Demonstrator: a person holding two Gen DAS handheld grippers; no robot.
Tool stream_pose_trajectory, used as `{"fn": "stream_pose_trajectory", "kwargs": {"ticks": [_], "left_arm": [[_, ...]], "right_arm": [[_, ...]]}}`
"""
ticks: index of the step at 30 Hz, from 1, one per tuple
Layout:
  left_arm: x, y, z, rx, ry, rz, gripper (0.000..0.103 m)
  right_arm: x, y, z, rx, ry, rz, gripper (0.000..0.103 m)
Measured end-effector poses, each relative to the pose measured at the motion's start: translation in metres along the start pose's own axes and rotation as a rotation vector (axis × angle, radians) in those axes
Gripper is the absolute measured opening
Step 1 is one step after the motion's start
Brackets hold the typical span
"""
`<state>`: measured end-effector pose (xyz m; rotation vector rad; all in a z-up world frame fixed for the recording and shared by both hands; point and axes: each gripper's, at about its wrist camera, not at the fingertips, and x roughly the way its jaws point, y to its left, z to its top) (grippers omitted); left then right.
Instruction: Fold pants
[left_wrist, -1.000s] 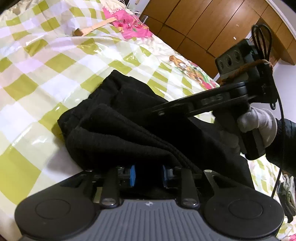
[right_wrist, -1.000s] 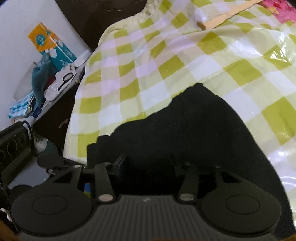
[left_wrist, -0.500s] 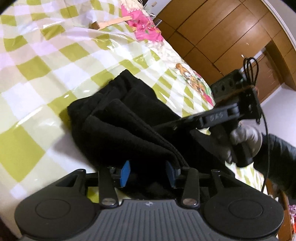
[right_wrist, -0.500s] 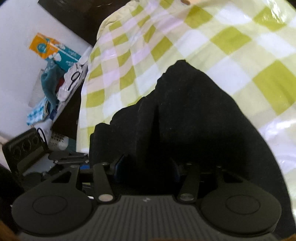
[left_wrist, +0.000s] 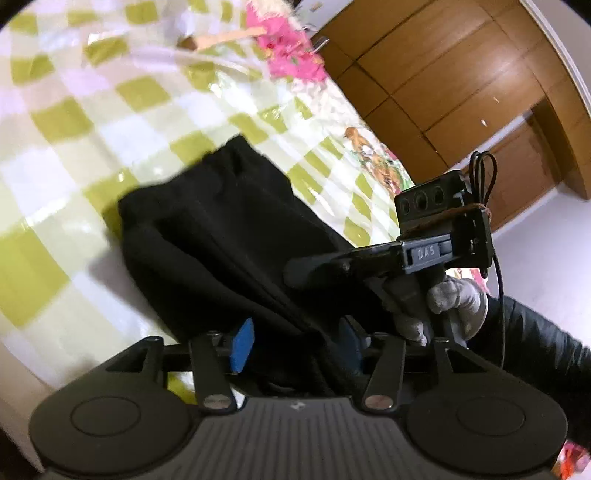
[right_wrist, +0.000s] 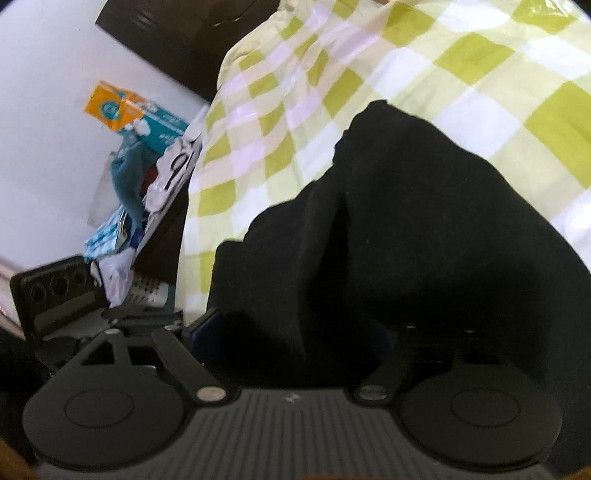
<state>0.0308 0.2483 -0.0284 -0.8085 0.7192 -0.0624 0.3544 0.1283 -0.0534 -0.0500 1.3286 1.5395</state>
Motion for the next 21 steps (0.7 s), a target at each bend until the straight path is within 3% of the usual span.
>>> {"fn": "stream_pose_trajectory", "kwargs": {"ticks": [2,5,8,9,11,13,16,21], "left_arm": [[0.010,0.002,0.000,-0.027,-0.002,0.022,0.062],[0.022,0.004,0.000,-0.059,-0.011,0.066,0.062],[0.030,-0.007,0.007,0.010,-0.048,0.117,0.058],[0.030,-0.012,0.009,0.047,-0.047,0.134,0.052],[0.031,-0.019,0.009,0.097,-0.027,0.140,0.046],[0.028,-0.022,0.008,0.118,-0.037,0.126,0.040],[0.022,-0.033,0.013,0.161,-0.080,0.082,0.039],[0.018,-0.052,0.030,0.199,-0.165,-0.047,0.038]], "right_arm": [[0.000,-0.006,-0.001,0.022,0.002,0.019,0.081],[0.005,-0.014,0.003,0.098,-0.013,0.075,0.089],[0.017,-0.011,0.005,0.100,-0.015,0.087,0.094],[0.019,-0.008,0.005,0.102,-0.023,0.081,0.094],[0.020,0.002,0.002,0.089,-0.030,0.064,0.083],[0.016,0.009,-0.006,0.090,-0.026,0.056,0.055],[-0.006,0.009,-0.017,0.154,-0.092,0.078,0.032],[-0.050,0.020,-0.020,0.176,-0.231,0.066,0.026]]}}
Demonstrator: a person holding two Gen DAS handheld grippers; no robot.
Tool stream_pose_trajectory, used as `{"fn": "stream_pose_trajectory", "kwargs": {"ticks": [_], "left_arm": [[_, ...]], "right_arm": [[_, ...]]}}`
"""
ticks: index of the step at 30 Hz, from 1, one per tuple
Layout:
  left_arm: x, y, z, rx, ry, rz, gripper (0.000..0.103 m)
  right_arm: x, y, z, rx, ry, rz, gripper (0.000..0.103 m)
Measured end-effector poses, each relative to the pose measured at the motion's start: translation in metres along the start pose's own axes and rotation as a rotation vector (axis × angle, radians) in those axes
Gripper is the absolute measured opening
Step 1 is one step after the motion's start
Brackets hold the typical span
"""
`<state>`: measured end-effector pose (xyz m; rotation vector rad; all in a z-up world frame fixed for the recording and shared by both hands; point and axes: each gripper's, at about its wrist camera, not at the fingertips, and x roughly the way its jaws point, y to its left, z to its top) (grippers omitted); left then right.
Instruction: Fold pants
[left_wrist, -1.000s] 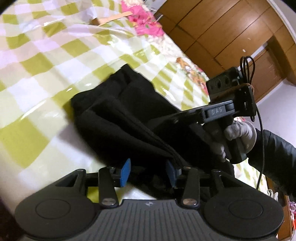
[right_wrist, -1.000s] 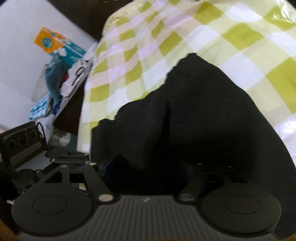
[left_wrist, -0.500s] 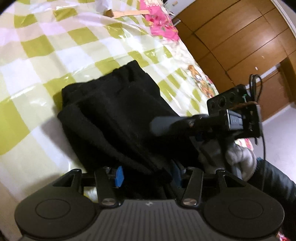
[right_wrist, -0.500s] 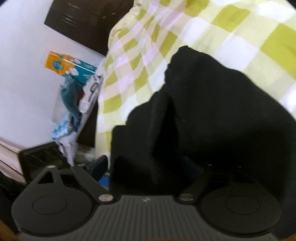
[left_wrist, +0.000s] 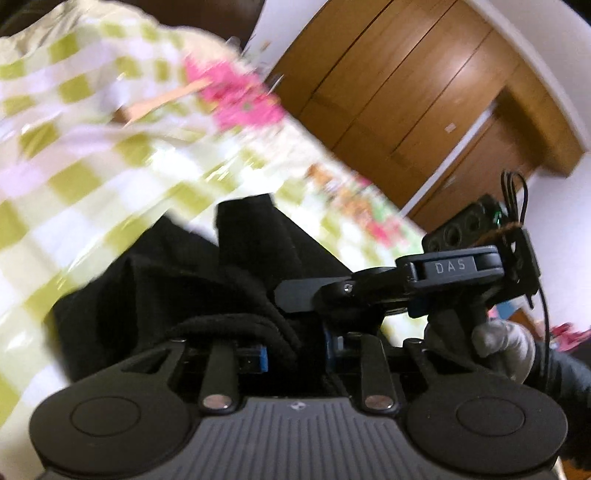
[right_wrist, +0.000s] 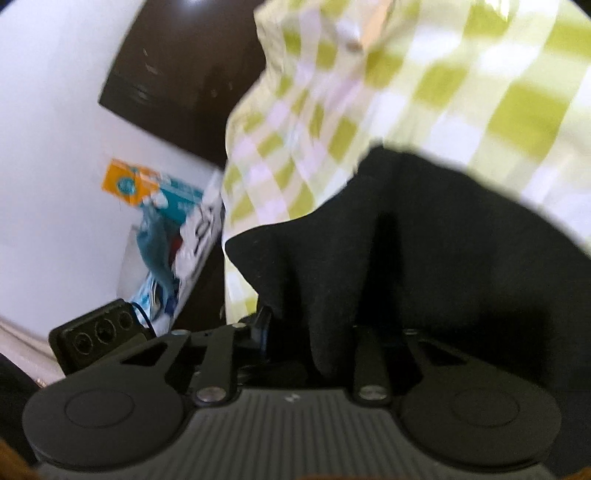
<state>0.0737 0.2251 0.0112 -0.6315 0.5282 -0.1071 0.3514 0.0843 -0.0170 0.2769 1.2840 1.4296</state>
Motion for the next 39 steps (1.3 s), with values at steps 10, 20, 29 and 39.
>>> {"fn": "stream_pose_trajectory", "kwargs": {"ticks": [10,20,29,39], "left_arm": [[0.001,0.049,-0.026,0.046,0.062,0.253,0.042],[-0.039,0.045,0.002,0.157,-0.087,0.440,0.049],[0.010,-0.019,0.004,0.349,-0.045,0.189,0.052],[0.087,-0.013,-0.035,0.367,0.176,0.194,0.053]], "right_arm": [[0.058,0.000,0.007,-0.101,0.100,-0.179,0.046],[0.039,0.022,0.012,-0.193,-0.057,-0.199,0.057],[-0.026,0.027,-0.021,-0.120,-0.324,-0.278,0.065],[-0.164,-0.044,-0.109,0.134,-0.445,-0.509,0.072]]}}
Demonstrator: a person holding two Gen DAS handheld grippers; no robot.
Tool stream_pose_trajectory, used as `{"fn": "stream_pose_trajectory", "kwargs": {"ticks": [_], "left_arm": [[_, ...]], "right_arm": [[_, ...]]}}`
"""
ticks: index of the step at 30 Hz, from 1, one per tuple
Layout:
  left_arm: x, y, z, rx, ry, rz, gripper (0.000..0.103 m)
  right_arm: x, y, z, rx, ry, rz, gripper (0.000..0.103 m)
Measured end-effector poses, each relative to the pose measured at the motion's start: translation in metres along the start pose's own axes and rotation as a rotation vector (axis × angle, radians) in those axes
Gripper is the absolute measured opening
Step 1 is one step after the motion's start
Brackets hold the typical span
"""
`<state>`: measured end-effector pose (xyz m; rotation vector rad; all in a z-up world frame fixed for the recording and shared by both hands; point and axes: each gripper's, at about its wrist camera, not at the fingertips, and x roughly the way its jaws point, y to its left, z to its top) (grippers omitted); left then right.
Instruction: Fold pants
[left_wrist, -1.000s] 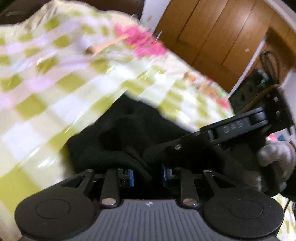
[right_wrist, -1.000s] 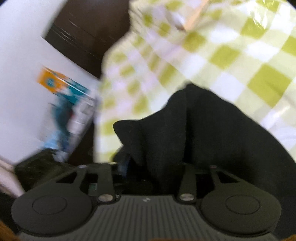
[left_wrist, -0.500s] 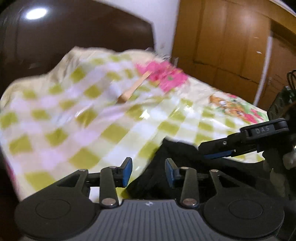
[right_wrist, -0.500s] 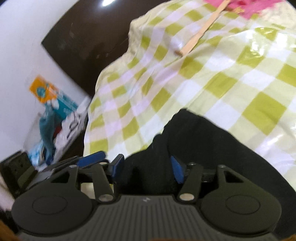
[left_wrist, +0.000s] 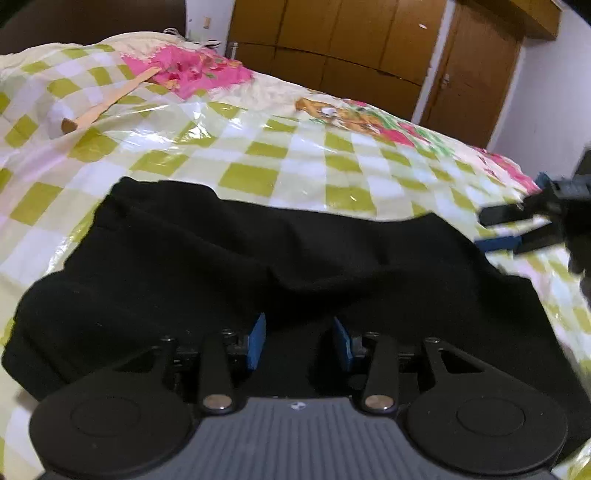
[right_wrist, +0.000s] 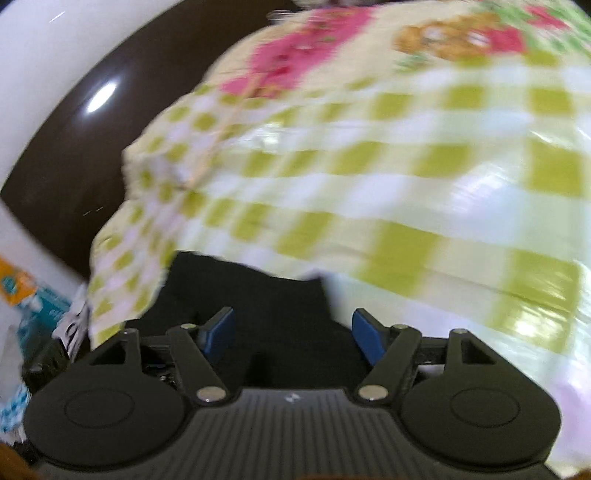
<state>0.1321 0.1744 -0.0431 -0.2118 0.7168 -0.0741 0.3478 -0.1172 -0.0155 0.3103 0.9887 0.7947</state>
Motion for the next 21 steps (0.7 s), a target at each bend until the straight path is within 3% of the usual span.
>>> {"fn": "stream_pose_trajectory", "kwargs": {"ticks": [2,5,8,11,14,17,21], "left_arm": [[-0.004,-0.005,0.010,0.021,-0.023,0.045,0.053],[-0.011,-0.016,0.027,0.026,-0.079,0.022,0.053],[-0.012,-0.034,0.036,0.083,-0.104,-0.008,0.055],[0.003,-0.051,0.030,0.094,-0.043,-0.071,0.055],[0.025,-0.058,0.018,0.109,0.029,-0.043,0.057],[0.030,-0.055,0.014,0.100,0.033,-0.027,0.059],[0.027,-0.054,0.015,0.102,0.043,-0.012,0.060]], "right_arm": [[-0.002,-0.018,-0.004,0.055,-0.004,0.076,0.072],[0.007,-0.028,-0.003,0.064,-0.007,0.189,0.072],[0.029,-0.031,0.006,0.006,0.072,0.246,0.072],[0.042,-0.040,0.018,0.049,0.131,0.365,0.072],[0.055,-0.040,0.027,0.062,0.209,0.473,0.079],[0.075,-0.043,0.026,0.100,0.212,0.465,0.079],[0.075,-0.043,0.025,0.121,0.141,0.455,0.079]]}}
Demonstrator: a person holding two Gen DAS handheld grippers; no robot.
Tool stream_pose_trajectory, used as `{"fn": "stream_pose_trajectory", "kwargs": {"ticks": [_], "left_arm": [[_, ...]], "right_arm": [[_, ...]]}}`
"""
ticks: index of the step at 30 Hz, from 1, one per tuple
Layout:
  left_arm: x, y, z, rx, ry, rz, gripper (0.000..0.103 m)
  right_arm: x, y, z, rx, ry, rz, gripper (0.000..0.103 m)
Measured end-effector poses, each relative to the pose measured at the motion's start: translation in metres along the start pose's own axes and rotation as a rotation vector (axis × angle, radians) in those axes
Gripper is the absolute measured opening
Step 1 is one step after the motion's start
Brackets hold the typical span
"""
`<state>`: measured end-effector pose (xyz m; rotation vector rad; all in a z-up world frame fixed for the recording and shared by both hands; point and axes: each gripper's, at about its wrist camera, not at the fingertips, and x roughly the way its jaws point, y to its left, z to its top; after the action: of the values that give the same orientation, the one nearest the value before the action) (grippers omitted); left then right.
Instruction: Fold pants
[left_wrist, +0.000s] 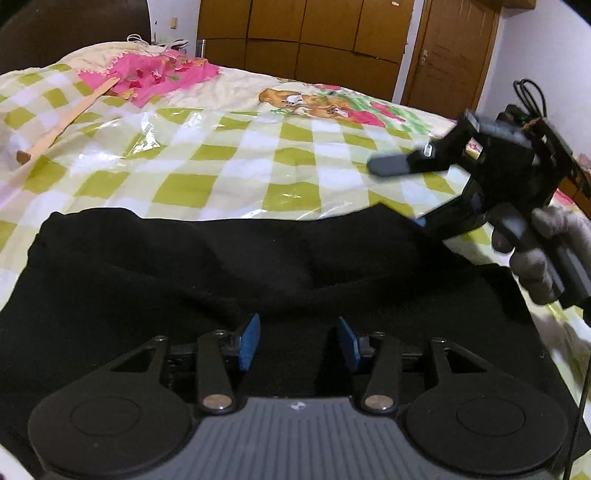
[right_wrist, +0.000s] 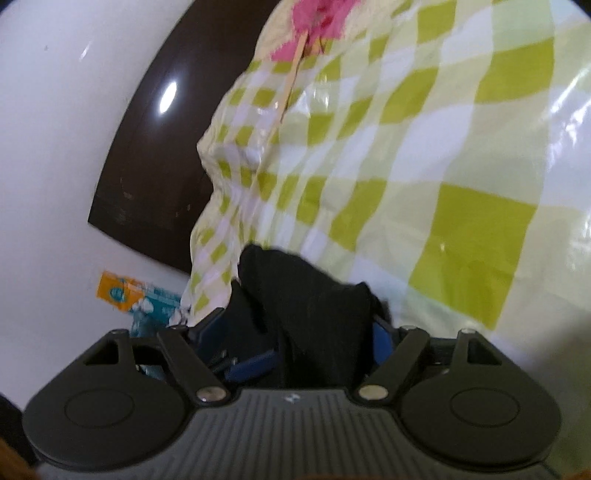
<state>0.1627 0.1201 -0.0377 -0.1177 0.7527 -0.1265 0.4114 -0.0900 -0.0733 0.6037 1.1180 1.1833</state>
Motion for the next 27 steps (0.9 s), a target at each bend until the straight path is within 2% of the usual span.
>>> {"fn": "stream_pose_trajectory", "kwargs": {"ticks": [5,9,10,12,14,15,16,18,21,27], "left_arm": [[0.003,-0.003,-0.005,0.017,-0.007,0.016,0.061],[-0.002,-0.008,-0.005,0.027,-0.013,0.029,0.061],[-0.003,-0.007,-0.004,0.024,-0.011,0.025,0.061],[-0.004,-0.008,-0.004,0.021,-0.013,0.024,0.061],[-0.006,-0.009,-0.004,0.026,-0.016,0.021,0.061],[-0.007,-0.010,-0.005,0.031,-0.016,0.021,0.061],[-0.009,-0.011,-0.005,0.035,-0.014,0.022,0.061],[-0.011,-0.013,-0.005,0.038,-0.011,0.024,0.061],[-0.017,-0.015,-0.004,0.038,-0.012,0.032,0.061],[-0.030,-0.023,-0.001,0.084,-0.043,0.059,0.062]], "right_arm": [[-0.016,-0.002,0.006,0.069,-0.126,0.064,0.078],[-0.054,-0.003,0.009,0.130,-0.297,0.083,0.078],[-0.065,0.002,0.007,0.120,-0.321,0.061,0.078],[-0.092,0.031,-0.009,-0.004,-0.378,-0.034,0.079],[-0.112,0.066,-0.033,-0.139,-0.418,-0.155,0.087],[-0.119,0.086,-0.050,-0.206,-0.444,-0.214,0.103],[-0.126,0.098,-0.064,-0.238,-0.474,-0.249,0.102],[-0.129,0.110,-0.082,-0.235,-0.516,-0.291,0.102],[-0.130,0.109,-0.091,-0.135,-0.537,-0.344,0.102],[-0.140,0.139,-0.128,-0.241,-0.617,-0.480,0.102]]}}
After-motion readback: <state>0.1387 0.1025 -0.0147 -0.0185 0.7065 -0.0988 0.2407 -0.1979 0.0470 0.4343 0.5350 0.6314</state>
